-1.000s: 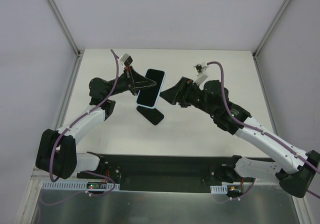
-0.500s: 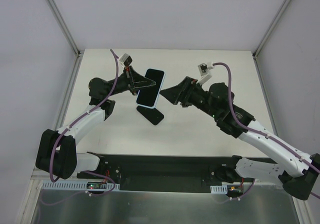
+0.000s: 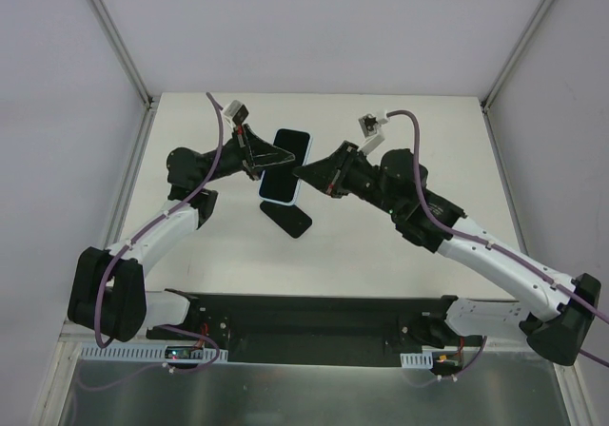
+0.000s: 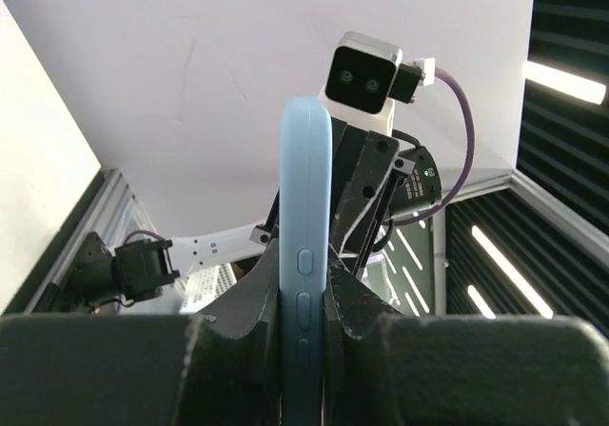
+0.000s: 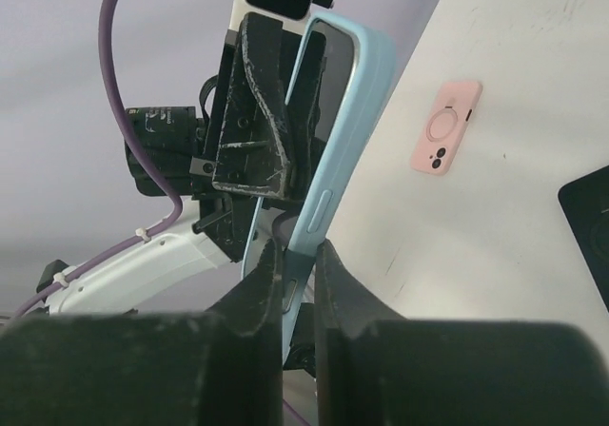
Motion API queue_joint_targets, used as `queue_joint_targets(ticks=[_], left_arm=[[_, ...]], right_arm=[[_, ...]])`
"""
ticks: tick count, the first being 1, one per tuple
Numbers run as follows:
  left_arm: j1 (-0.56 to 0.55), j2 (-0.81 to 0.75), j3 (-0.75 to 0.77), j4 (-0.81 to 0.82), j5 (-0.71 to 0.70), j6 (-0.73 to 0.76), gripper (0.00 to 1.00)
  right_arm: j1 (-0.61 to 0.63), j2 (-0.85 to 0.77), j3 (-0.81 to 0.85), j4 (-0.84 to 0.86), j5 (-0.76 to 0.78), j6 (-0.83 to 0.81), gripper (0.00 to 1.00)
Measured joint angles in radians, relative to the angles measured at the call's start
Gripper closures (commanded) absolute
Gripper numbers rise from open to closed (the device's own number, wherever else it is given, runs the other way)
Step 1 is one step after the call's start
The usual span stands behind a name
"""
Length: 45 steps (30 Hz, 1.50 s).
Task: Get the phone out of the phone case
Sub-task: Remove the phone case from the phone.
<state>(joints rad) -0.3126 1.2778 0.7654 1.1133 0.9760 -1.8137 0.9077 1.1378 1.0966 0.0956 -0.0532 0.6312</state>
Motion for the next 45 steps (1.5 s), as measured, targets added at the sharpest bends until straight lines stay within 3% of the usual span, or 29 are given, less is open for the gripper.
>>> queue_joint_targets(ticks=[9,22,45], left_arm=[[0.0,0.0,0.0,0.088,-0.017,0.0,1.0],[0.009,0.067,0.0,0.222,-0.022,-0.092,1.0],[0.04,0.077,0.012,0.341,-0.004,-0.171,1.0]], right_arm=[[0.0,-0.01,-0.017,0.055,-0.013,0.042,0.99],[-0.027,-0.01,-0.158,0.359,-0.095,0.043,0.99],[-0.085,0.082,-0.145,0.605,-0.421,0.025,0.99]])
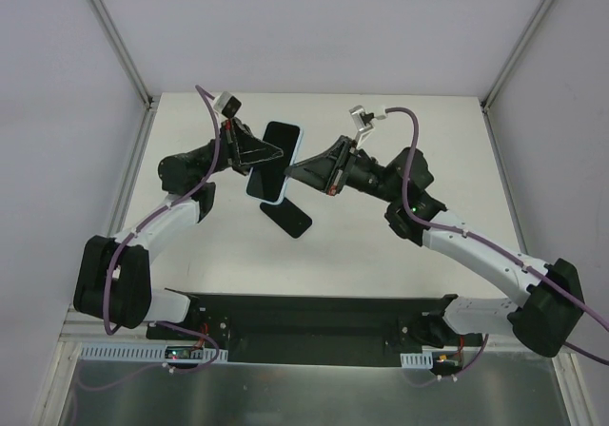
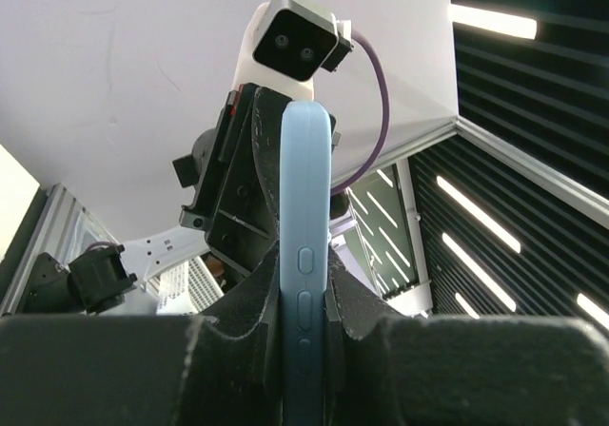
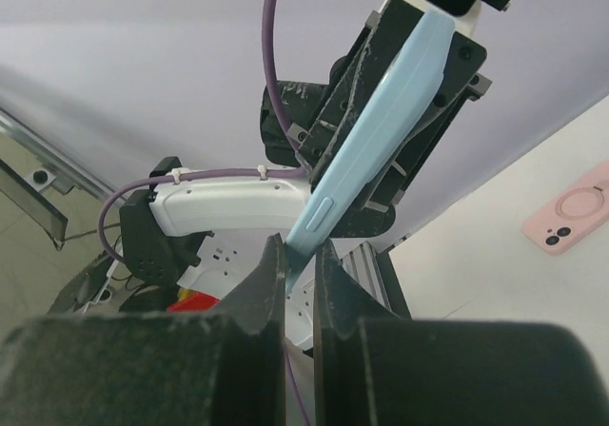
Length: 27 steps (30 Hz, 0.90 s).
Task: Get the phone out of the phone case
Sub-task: Remove the phone case from the phone.
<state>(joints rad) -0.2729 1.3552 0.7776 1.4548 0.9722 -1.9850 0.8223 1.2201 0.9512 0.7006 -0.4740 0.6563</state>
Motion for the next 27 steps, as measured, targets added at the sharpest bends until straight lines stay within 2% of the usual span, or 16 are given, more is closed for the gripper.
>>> queue_joint_targets(ticks=[4,5,7,8,12,16,19,21,22,24,25,27], left_arm=[[0.0,-0.011,0.023,0.002,0.017,-0.006,1.0],[0.002,-0.016,0.024,0.002,0.021,-0.005,1.0],[0.005,-0.025,0.028,-0.003,0.026,-0.004,1.0],[0.006,-0.029,0.03,-0.01,0.029,-0.004,1.0],[0.003,-0.035,0.035,-0.062,0.038,-0.018,1.0],[0.003,-0.034,0.035,-0.113,0.039,-0.021,1.0],[-0.001,-0.034,0.035,-0.124,0.039,-0.021,1.0],[-0.001,-0.034,0.035,-0.129,0.039,-0.022,1.0],[-0.001,-0.034,0.035,-0.131,0.038,-0.023,1.0],[-0.002,-0.034,0.035,-0.13,0.037,-0.024,1.0],[-0.002,-0.034,0.035,-0.124,0.038,-0.018,1.0],[-0.001,-0.034,0.036,-0.106,0.038,-0.007,1.0]], right_arm=[[-0.008,0.004,0.042,-0.044,-0.059,-0.047,0.96],[-0.008,0.004,0.058,-0.076,-0.068,-0.065,0.87],[-0.007,0.001,0.092,-0.149,-0.074,-0.098,0.76],[-0.006,0.0,0.103,-0.172,-0.072,-0.105,0.65],[0.015,-0.01,0.119,-0.233,-0.083,-0.141,0.55],[0.05,-0.009,0.119,-0.27,-0.088,-0.132,0.54],[0.059,-0.009,0.119,-0.28,-0.08,-0.117,0.59],[0.062,-0.009,0.119,-0.287,-0.068,-0.11,0.71],[0.063,-0.009,0.118,-0.288,-0.061,-0.108,0.8],[0.063,-0.009,0.116,-0.298,-0.053,-0.091,0.87],[0.063,-0.009,0.114,-0.303,-0.051,-0.081,0.86],[0.063,-0.009,0.114,-0.309,-0.053,-0.054,0.78]])
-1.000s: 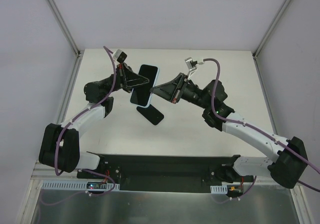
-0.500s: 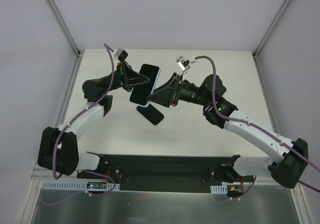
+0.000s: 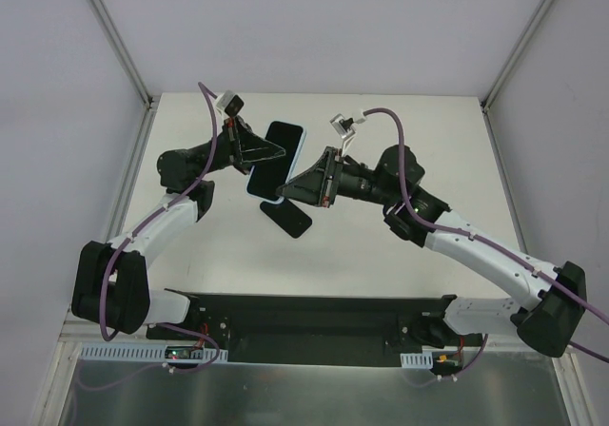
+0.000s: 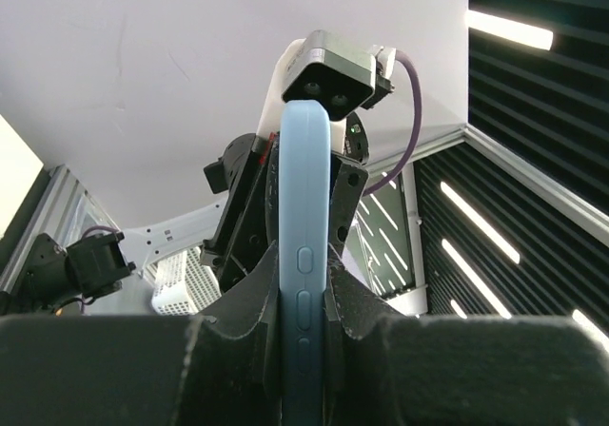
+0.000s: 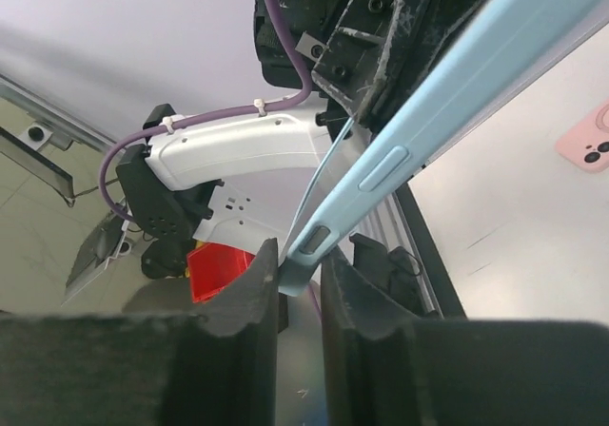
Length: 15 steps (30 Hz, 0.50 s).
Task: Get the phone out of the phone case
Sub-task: Remove the phone case from the phone.
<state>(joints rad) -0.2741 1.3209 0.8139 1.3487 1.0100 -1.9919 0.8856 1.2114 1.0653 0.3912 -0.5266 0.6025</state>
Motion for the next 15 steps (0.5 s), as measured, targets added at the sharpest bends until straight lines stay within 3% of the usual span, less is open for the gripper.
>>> queue_joint_targets(ticks=[1,5,9,11,15], left_arm=[[0.0,0.0,0.002,0.003,0.0,0.003,1.0],[-0.001,0.001,0.002,-0.011,0.0,-0.01,1.0],[-0.001,0.001,0.002,-0.027,0.001,-0.013,1.0],[-0.001,0.001,0.002,-0.031,0.0,-0.013,1.0],[-0.001,0.001,0.002,-0.038,0.0,-0.014,1.0]], right_arm=[[0.0,0.0,0.0,0.0,-0.003,0.003,0.67],[0.003,0.011,0.0,0.037,-0.041,-0.01,0.58],[0.014,0.031,0.001,0.055,-0.086,-0.024,0.6],[0.02,0.043,0.001,0.061,-0.108,-0.029,0.68],[0.022,0.058,0.002,0.061,-0.13,-0.041,0.72]])
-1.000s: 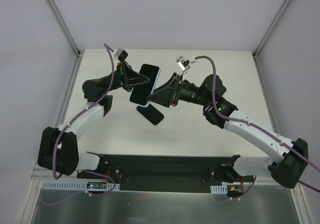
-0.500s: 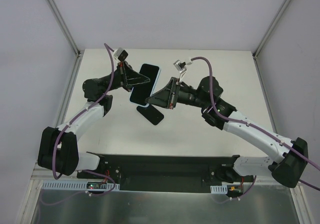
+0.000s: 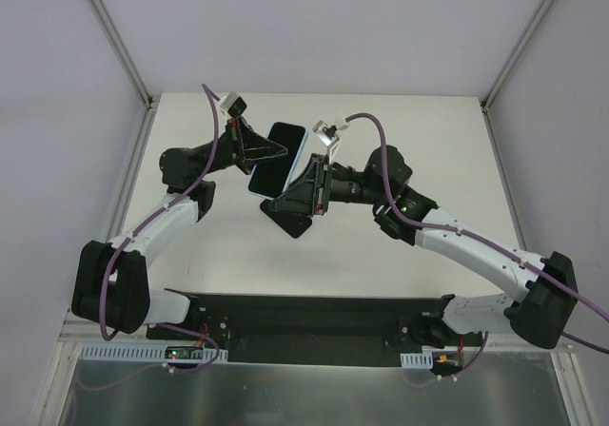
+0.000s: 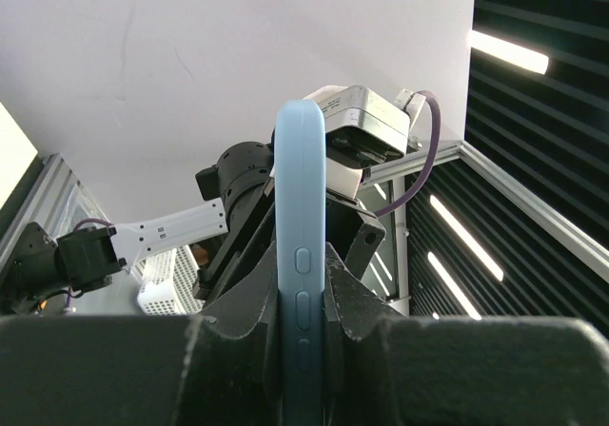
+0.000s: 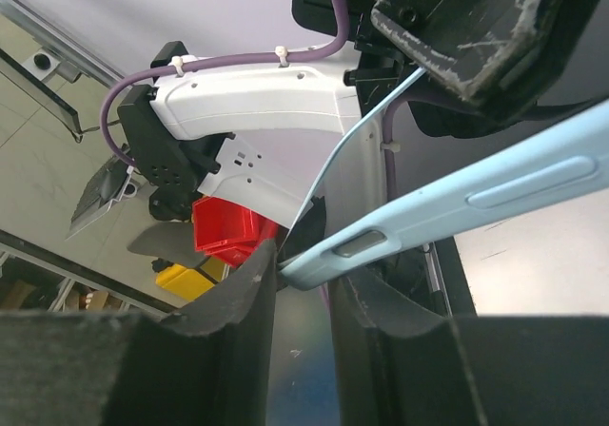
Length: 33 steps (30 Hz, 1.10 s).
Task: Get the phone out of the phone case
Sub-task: Remove the phone case from the phone.
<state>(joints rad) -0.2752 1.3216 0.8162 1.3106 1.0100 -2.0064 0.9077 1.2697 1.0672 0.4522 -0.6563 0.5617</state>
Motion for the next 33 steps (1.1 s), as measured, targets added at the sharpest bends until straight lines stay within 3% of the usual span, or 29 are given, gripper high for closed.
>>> queue_joint_targets(ticks=[3,4,5,15,27,33], left_arm=[[0.0,0.0,0.0,-0.007,0.0,-0.002,1.0],[0.0,0.0,0.0,-0.005,-0.002,-0.002,1.0],[0.0,0.0,0.0,0.001,-0.001,0.001,1.0],[0.0,0.0,0.0,0.008,0.003,0.008,1.0],[-0.013,-0.002,-0.006,0.024,0.009,0.03,1.0],[-0.005,-0.002,-0.031,-0.024,0.008,0.025,1.0]], right_arm=[[0.0,0.002,0.0,-0.001,-0.008,-0.005,0.86],[0.0,0.002,0.0,-0.003,-0.011,-0.006,0.97],[0.0,0.002,0.0,-0.008,-0.014,-0.002,0.99],[0.0,0.001,0.008,-0.034,-0.026,-0.063,0.99],[0.001,-0.04,0.09,-0.341,-0.05,-0.51,0.99],[0.001,-0.059,0.101,-0.372,-0.063,-0.599,0.99]])
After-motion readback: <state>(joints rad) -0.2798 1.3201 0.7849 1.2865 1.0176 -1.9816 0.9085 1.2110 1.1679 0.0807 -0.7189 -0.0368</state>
